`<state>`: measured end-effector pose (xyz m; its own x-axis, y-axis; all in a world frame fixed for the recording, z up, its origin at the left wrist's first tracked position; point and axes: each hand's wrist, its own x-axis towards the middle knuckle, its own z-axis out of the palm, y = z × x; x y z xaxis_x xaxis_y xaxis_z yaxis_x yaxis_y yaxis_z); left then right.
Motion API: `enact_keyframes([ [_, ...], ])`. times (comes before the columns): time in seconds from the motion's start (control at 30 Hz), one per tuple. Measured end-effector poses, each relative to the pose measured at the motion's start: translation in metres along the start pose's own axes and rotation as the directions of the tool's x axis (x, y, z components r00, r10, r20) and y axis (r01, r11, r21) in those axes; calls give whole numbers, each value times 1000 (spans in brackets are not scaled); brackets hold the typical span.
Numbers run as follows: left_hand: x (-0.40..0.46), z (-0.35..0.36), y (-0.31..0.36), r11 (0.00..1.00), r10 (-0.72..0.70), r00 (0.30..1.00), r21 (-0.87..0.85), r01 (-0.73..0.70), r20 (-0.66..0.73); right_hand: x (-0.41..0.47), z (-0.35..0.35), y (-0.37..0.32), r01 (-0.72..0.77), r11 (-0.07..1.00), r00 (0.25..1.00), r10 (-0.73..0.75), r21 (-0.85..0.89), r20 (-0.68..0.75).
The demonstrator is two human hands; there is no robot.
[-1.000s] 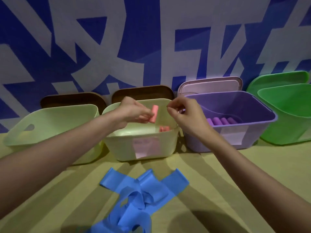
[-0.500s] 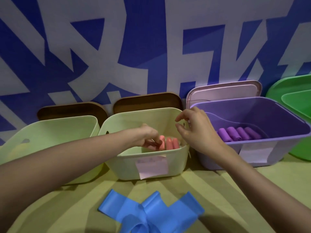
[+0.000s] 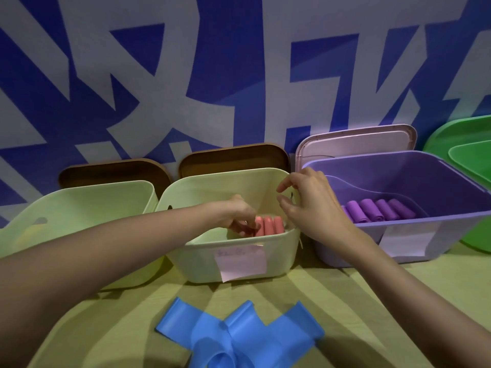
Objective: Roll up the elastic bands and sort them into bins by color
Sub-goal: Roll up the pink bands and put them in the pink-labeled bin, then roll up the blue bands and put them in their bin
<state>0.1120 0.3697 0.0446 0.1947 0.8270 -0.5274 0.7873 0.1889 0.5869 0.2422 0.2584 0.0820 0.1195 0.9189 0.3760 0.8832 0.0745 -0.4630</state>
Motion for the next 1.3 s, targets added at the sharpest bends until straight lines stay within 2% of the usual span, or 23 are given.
enact_keyframes([
  [0.4,-30,-24,0,980,36,999,198,-34,-3,-1,-16,-21,-37,999,997,39,-38,63],
  [0.5,-53,-40,-1,977,124,992,177,-118,-23,-13,-30,-34,25,1000,1000,-25,5,-16],
  [0.57,-72,-47,-1,969,214,972,149,-199,-94,-27,-39,-44,81,994,992,-73,73,-106],
  [0.63,-92,-50,-1,935,349,915,137,-327,-204,-42,-47,-51,143,983,977,-121,118,-175],
  [0.77,-138,-45,-9,809,576,718,150,-568,-391,-75,-52,-54,194,972,962,-163,132,-220],
  [0.87,-169,-35,-20,723,660,598,168,-670,-456,-103,-51,-52,184,973,967,-154,139,-203],
  [0.97,-197,-22,-39,659,691,542,109,-744,-479,-133,-45,-49,156,976,984,-140,153,-111],
  [1.07,-218,-5,-66,655,685,573,36,-755,-450,-158,-28,-41,121,982,989,-132,147,65],
  [1.17,-230,13,-101,718,663,638,91,-690,-393,-177,-8,-35,36,985,961,-81,172,265],
  [1.3,-235,38,-142,792,599,709,145,-593,-372,-175,15,-42,-14,978,927,-65,207,369],
])
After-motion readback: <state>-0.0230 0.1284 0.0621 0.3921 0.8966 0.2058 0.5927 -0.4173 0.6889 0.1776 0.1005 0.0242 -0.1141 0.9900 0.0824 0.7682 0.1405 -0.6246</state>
